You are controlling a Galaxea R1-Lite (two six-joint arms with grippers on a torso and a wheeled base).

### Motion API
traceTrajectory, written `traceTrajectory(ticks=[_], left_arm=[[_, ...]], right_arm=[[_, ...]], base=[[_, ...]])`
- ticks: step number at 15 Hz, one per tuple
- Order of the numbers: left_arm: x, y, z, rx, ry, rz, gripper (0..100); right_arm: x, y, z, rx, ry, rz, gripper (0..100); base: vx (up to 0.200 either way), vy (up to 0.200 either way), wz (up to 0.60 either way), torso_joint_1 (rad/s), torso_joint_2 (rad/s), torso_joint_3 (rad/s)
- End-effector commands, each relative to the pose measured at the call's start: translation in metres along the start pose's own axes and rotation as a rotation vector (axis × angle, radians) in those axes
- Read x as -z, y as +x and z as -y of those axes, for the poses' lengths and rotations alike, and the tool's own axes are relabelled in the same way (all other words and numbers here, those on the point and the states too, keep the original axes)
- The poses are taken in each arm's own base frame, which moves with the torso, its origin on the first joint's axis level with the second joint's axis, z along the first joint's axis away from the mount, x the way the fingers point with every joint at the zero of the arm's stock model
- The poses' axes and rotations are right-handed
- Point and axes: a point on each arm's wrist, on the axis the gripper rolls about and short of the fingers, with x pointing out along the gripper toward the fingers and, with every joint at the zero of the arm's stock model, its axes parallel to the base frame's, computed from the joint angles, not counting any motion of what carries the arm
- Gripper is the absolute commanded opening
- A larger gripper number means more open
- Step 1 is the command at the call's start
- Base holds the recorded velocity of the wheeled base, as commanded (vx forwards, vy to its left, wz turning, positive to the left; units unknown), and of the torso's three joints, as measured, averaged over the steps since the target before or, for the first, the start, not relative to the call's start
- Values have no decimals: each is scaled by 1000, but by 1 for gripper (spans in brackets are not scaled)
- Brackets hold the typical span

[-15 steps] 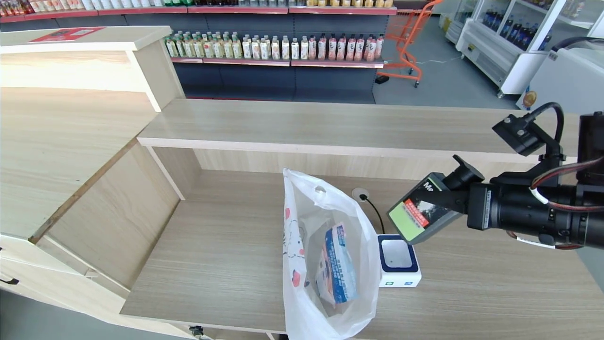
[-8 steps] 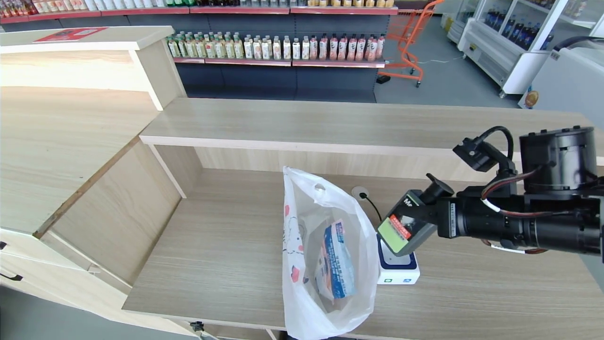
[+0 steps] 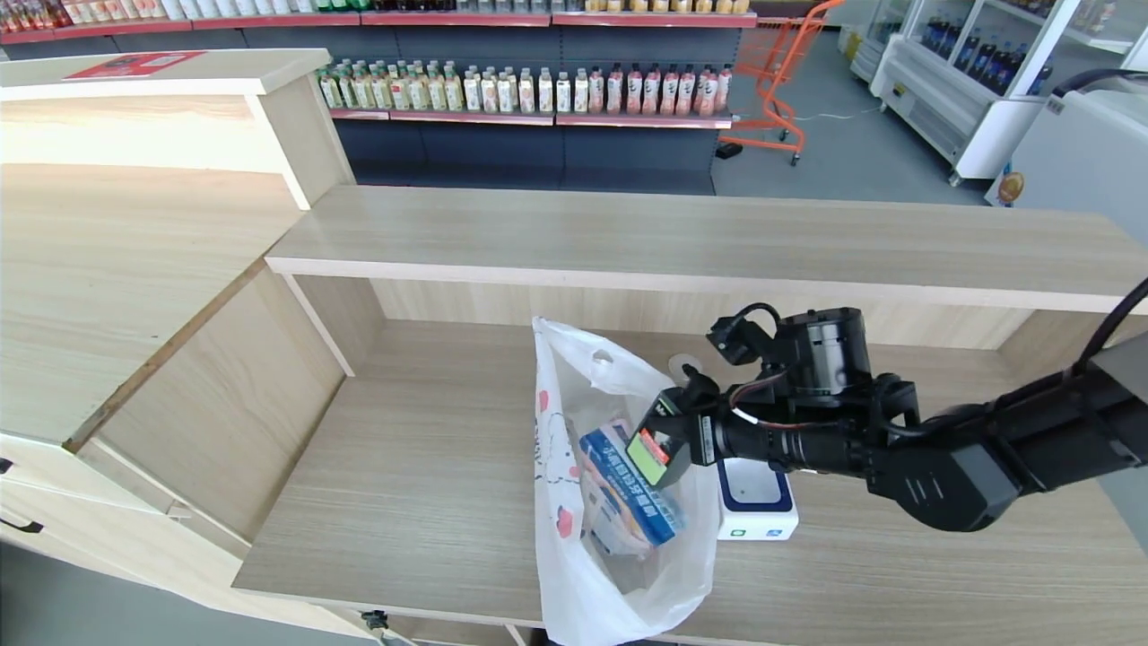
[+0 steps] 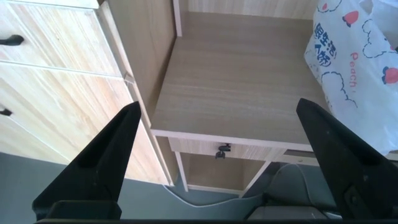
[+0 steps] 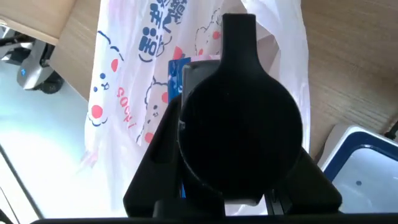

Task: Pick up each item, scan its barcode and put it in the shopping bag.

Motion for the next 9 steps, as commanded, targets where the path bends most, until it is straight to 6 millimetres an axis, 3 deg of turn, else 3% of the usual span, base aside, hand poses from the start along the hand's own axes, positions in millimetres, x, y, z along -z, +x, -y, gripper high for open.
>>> traceTrajectory(ticks=[1, 4, 9], left_arm=[[0, 0, 0, 0, 0, 0, 100], [0, 0, 0, 0, 0, 0, 100], [0, 0, 0, 0, 0, 0, 100]], right_arm=[[16, 35, 5, -5, -1, -56, 0], [12, 44, 7, -4, -33, -39, 0], [24, 53, 23, 22, -165, -75, 0]], base=[[0, 0, 0, 0, 0, 0], [0, 0, 0, 0, 0, 0], [0, 0, 0, 0, 0, 0]])
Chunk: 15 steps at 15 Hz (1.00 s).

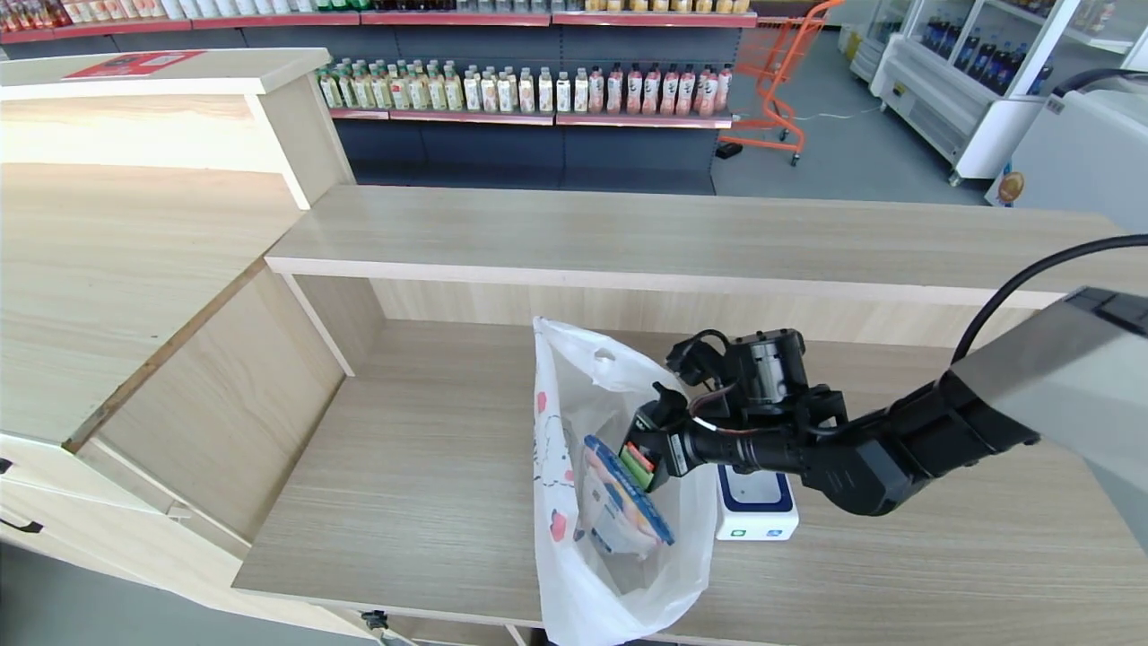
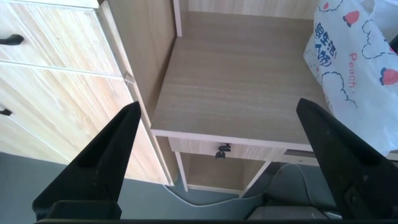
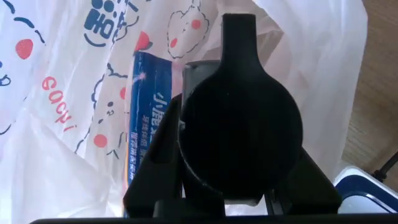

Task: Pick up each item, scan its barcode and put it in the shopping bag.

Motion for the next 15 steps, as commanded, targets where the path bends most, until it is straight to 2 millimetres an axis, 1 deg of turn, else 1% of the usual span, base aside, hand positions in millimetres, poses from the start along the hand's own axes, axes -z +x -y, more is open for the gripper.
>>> traceTrajectory(ticks=[1, 2, 3, 4, 6, 8, 9, 12, 15], left_arm=[[0, 0, 0, -1, 0, 0, 100], [0, 0, 0, -1, 0, 0, 100], [0, 0, 0, -1, 0, 0, 100], [0, 0, 0, -1, 0, 0, 100], [0, 0, 0, -1, 0, 0, 100], [0, 0, 0, -1, 0, 0, 100], [0, 0, 0, -1, 0, 0, 100], [0, 0, 0, -1, 0, 0, 100], [0, 0, 0, -1, 0, 0, 100]], right_arm=[[9, 8, 7, 9, -1, -24, 0], [10, 9, 7, 10, -5, -27, 0], [10, 10, 6, 6, -17, -29, 100], [10, 12, 5, 5, -26, -25, 100], [4, 13, 1, -7, -24, 40, 100], [-5, 7, 0, -11, 26, 75, 100], [-11, 2, -1, -12, 55, 95, 100], [-33, -24, 4, -1, 173, 167, 100], [-47, -48, 9, 17, 224, 221, 100]], base=[[0, 0, 0, 0, 0, 0], [0, 0, 0, 0, 0, 0], [0, 0, 0, 0, 0, 0], [0, 0, 0, 0, 0, 0], [0, 0, 0, 0, 0, 0], [0, 0, 0, 0, 0, 0], [0, 0, 0, 0, 0, 0], [0, 0, 0, 0, 0, 0], [0, 0, 0, 0, 0, 0]])
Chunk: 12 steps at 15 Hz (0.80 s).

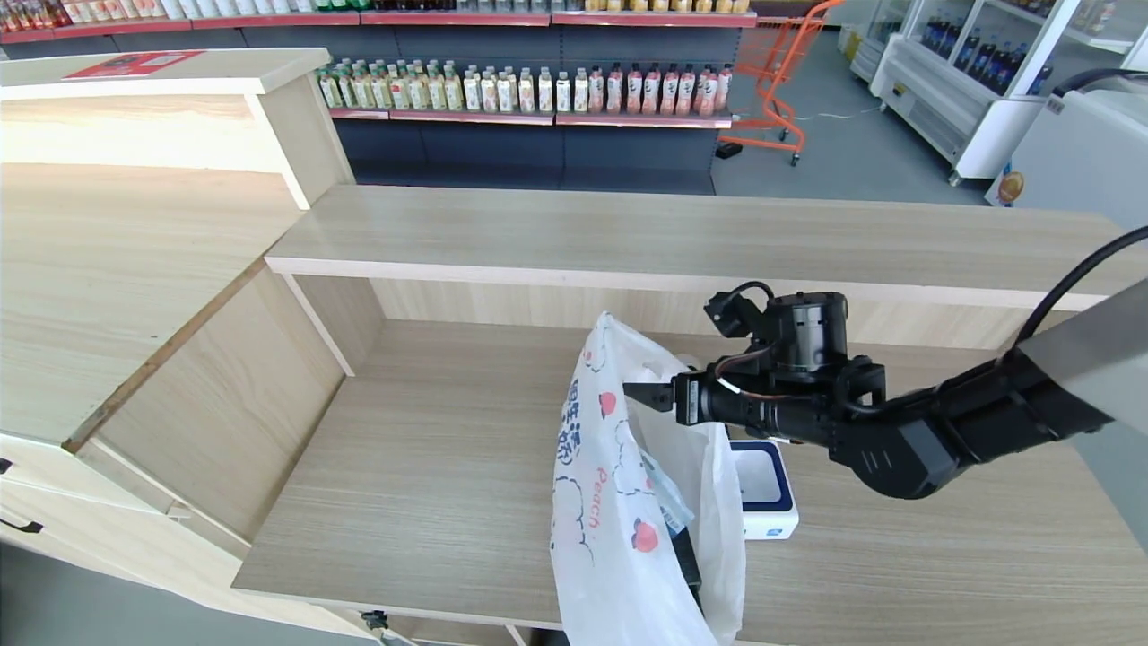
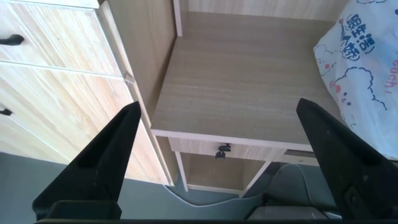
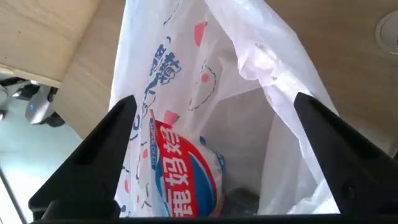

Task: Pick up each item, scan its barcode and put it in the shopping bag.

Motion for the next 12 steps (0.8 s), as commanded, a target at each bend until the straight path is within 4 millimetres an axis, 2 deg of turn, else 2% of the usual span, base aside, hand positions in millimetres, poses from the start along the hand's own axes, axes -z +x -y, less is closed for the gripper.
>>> traceTrajectory(ticks=[1, 2, 3, 4, 6, 7, 8, 9, 10, 12], left_arm=[[0, 0, 0, 0, 0, 0, 100], [0, 0, 0, 0, 0, 0, 100], [0, 0, 0, -1, 0, 0, 100], [0, 0, 0, 0, 0, 0, 100], [0, 0, 0, 0, 0, 0, 100], [0, 0, 0, 0, 0, 0, 100], [0, 0, 0, 0, 0, 0, 100], [0, 0, 0, 0, 0, 0, 100], [0, 0, 0, 0, 0, 0, 100], [0, 0, 0, 0, 0, 0, 100]], right_arm=[[-26, -30, -4, 6, 9, 83, 100], [-26, -30, -4, 6, 9, 83, 100], [-35, -55, 0, 29, 19, 117, 100], [-36, -94, 5, 74, 25, 137, 100], [-36, -152, -2, 117, 21, 177, 100], [-30, -183, -6, 153, 27, 181, 100], [-20, -213, -9, 203, 32, 178, 100], [-14, -224, -9, 232, 28, 171, 100], [13, -260, -12, 322, -5, 152, 100], [59, -298, -21, 442, -28, 166, 100]], base=[[0, 0, 0, 0, 0, 0], [0, 0, 0, 0, 0, 0], [0, 0, 0, 0, 0, 0], [0, 0, 0, 0, 0, 0], [0, 0, 0, 0, 0, 0], [0, 0, 0, 0, 0, 0], [0, 0, 0, 0, 0, 0], [0, 0, 0, 0, 0, 0], [0, 0, 0, 0, 0, 0], [0, 0, 0, 0, 0, 0]])
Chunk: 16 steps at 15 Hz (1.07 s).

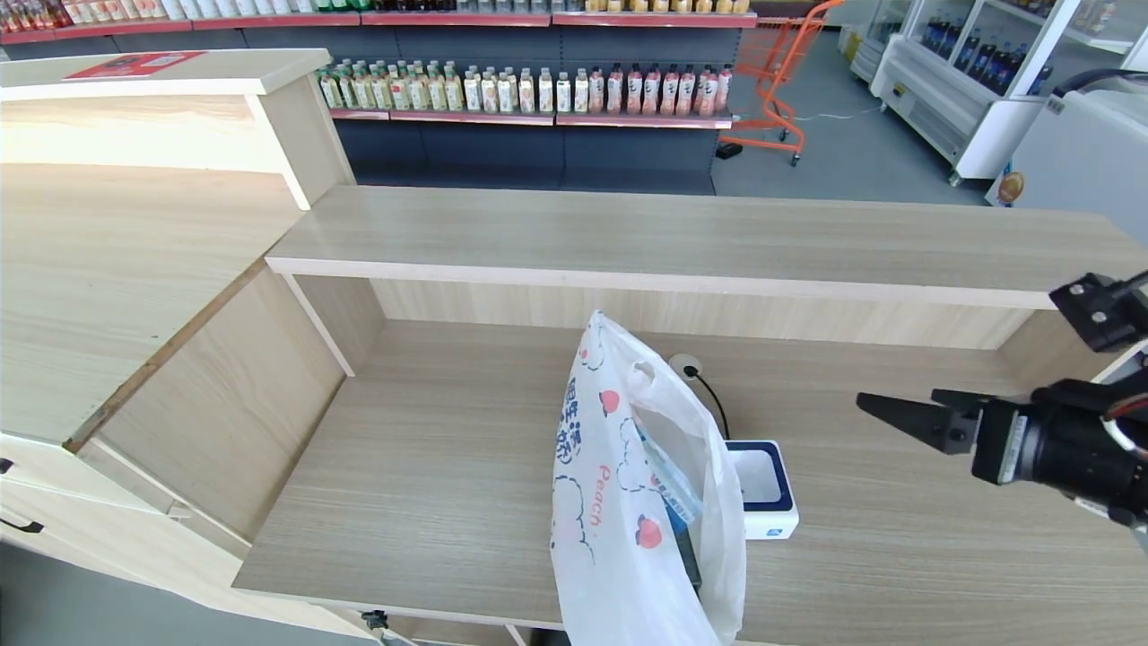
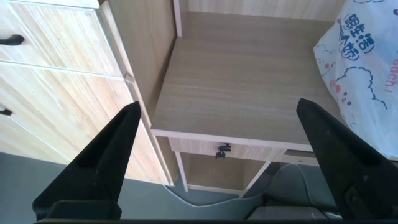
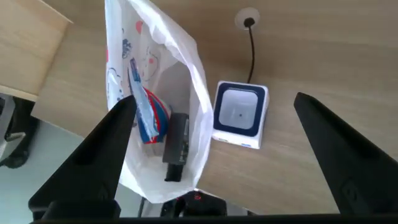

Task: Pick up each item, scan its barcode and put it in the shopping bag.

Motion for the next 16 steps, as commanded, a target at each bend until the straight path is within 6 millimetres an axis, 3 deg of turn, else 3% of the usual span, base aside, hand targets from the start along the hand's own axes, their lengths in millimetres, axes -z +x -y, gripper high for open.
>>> traceTrajectory(ticks=[1, 3, 6, 16], left_arm=[[0, 0, 0, 0, 0, 0, 100], [0, 0, 0, 0, 0, 0, 100], [0, 0, 0, 0, 0, 0, 100], [0, 0, 0, 0, 0, 0, 100]], right_arm=[[61, -88, 3, 188, -40, 76, 100], [110, -129, -2, 317, -68, 131, 100], [159, -148, -3, 456, -90, 212, 100], [169, -160, -6, 485, -170, 341, 100]], base=[[0, 0, 0, 0, 0, 0], [0, 0, 0, 0, 0, 0], [0, 0, 0, 0, 0, 0], [0, 0, 0, 0, 0, 0]])
